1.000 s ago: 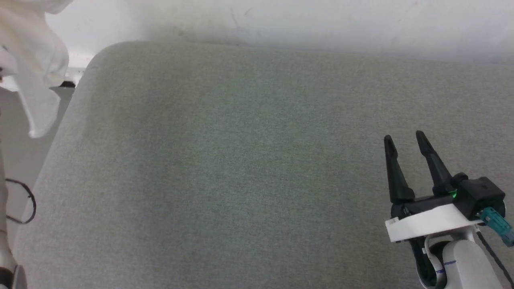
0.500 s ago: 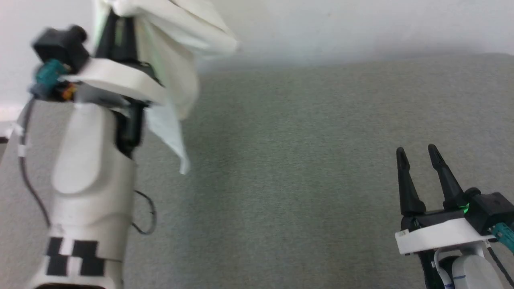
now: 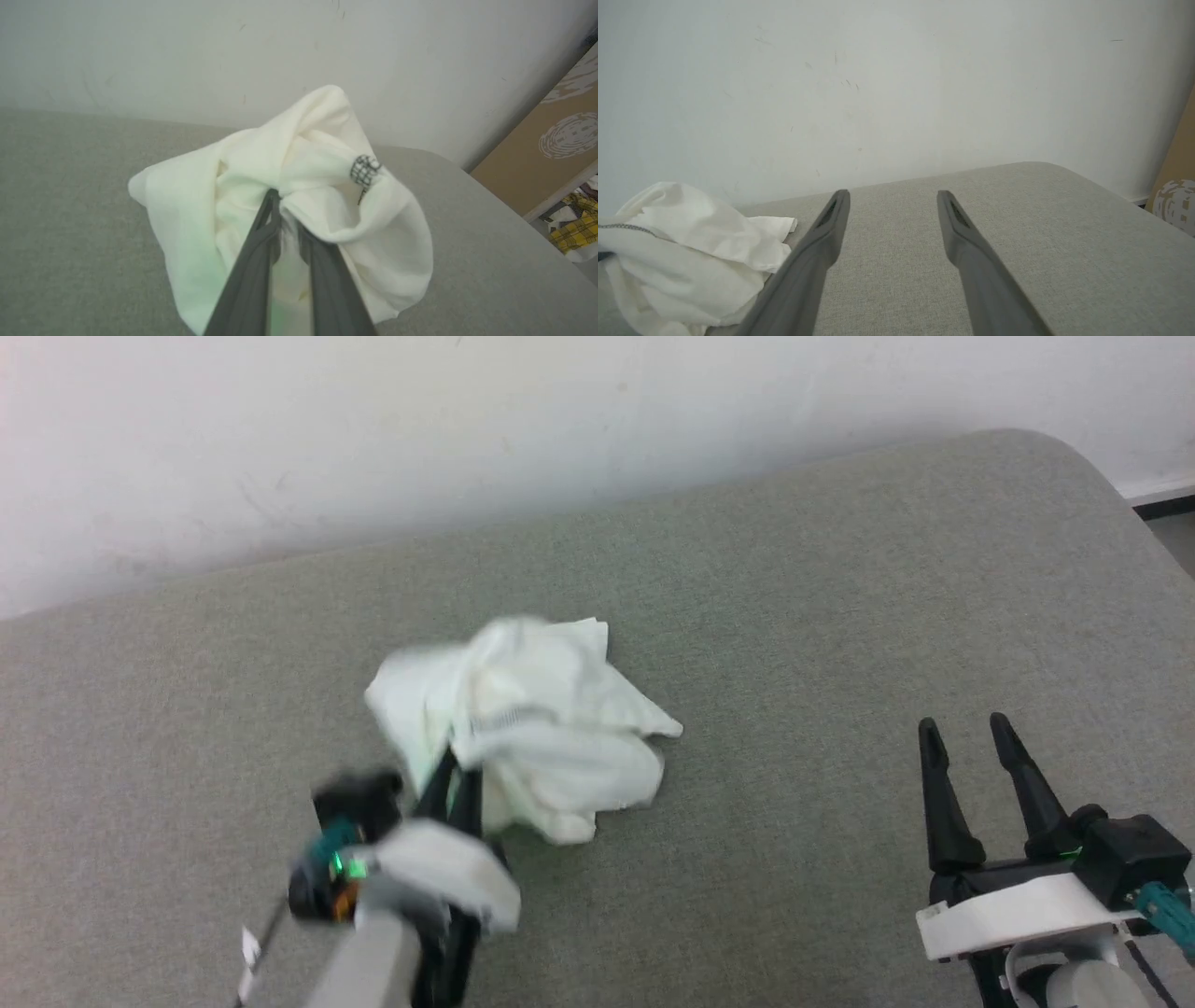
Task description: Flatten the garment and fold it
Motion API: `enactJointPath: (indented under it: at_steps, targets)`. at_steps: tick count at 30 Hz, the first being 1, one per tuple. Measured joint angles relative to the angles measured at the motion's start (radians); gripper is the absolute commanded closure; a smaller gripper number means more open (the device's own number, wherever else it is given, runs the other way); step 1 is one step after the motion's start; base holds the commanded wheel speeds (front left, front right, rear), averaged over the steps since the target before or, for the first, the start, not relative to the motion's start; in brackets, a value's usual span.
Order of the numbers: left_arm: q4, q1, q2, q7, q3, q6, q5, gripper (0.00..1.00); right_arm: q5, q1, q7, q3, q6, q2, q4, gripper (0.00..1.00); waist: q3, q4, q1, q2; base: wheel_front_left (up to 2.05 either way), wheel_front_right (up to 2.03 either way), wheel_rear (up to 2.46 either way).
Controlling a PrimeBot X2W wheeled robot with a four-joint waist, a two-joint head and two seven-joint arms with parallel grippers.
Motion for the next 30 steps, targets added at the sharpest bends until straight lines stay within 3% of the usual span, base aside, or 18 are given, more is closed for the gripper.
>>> enactJointPath:
  at_steps: [6, 7, 8, 13, 19, 25, 30]
  targets:
    - [0.020, 0.205, -0.001, -0.013, -0.061, 0.045, 0.039, 1.00, 0.002, 0.001, 0.000, 0.021, 0.000, 0.001, 0.009, 0.00, -0.003, 0.024, 0.0000, 0.0000, 0.00, 0.00, 0.00]
    - [0.011, 0.221, -0.002, -0.016, -0.068, 0.054, 0.045, 0.71, 0.003, 0.001, 0.000, 0.023, 0.000, 0.000, 0.010, 0.00, -0.005, 0.030, 0.0000, 0.0000, 0.00, 0.00, 0.00]
    - [0.000, 0.234, -0.003, -0.016, -0.076, 0.061, 0.052, 0.00, 0.003, 0.001, 0.000, 0.024, 0.000, 0.000, 0.011, 0.00, -0.007, 0.036, 0.0001, 0.0000, 0.00, 0.00, 0.00]
    - [-0.120, 0.270, -0.005, -0.023, -0.097, 0.074, 0.089, 0.00, -0.002, 0.001, 0.001, 0.022, 0.000, 0.000, 0.010, 0.00, -0.017, 0.073, 0.0001, 0.0000, 0.00, 0.00, 0.00]
    - [-0.337, 0.284, -0.008, -0.025, -0.038, 0.075, 0.145, 0.00, -0.011, 0.001, 0.011, 0.020, 0.000, 0.001, 0.003, 0.00, -0.027, 0.116, 0.0001, 0.0000, 0.00, 0.00, 0.00]
    - [-0.398, 0.330, 0.005, -0.025, 0.059, 0.072, 0.159, 0.00, -0.016, 0.025, 0.027, 0.014, 0.000, 0.000, -0.010, 0.00, -0.042, 0.146, 0.0000, 0.0000, 0.00, 0.00, 0.00]
    - [-0.396, 0.363, 0.056, -0.025, 0.156, 0.075, 0.140, 0.00, -0.021, 0.039, 0.038, 0.018, 0.000, 0.001, -0.020, 0.00, -0.053, 0.162, 0.0000, 0.0000, 0.00, 0.00, 0.00]
